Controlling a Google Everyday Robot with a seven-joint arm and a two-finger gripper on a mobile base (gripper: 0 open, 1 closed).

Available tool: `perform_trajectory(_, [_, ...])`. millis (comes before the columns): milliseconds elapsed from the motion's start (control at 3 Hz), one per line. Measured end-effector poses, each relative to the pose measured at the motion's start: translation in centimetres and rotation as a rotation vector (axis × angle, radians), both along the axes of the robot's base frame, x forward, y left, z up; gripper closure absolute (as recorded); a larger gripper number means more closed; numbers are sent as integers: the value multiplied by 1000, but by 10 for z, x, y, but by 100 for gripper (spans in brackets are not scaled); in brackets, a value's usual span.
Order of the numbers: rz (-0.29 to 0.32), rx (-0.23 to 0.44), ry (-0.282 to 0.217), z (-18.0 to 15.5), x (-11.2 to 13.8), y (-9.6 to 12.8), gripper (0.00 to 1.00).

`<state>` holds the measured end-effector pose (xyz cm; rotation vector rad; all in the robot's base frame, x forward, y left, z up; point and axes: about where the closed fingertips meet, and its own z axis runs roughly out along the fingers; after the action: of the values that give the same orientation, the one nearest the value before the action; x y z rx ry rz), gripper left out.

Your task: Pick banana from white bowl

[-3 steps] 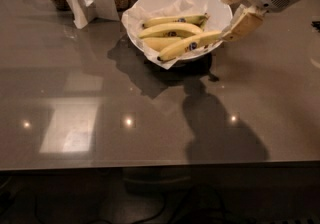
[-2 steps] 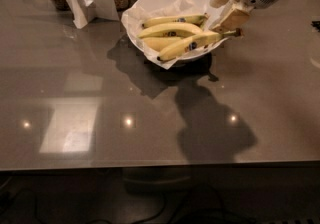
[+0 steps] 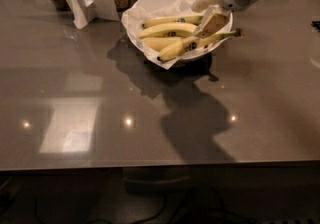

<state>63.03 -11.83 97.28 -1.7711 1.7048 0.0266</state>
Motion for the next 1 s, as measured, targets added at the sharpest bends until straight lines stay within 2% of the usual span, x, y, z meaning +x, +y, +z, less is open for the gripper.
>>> perform_trajectory(333, [25,-15,27,-15,2,11,47])
perform_trajectory(1000, [35,-47,75,-40,7,11,46])
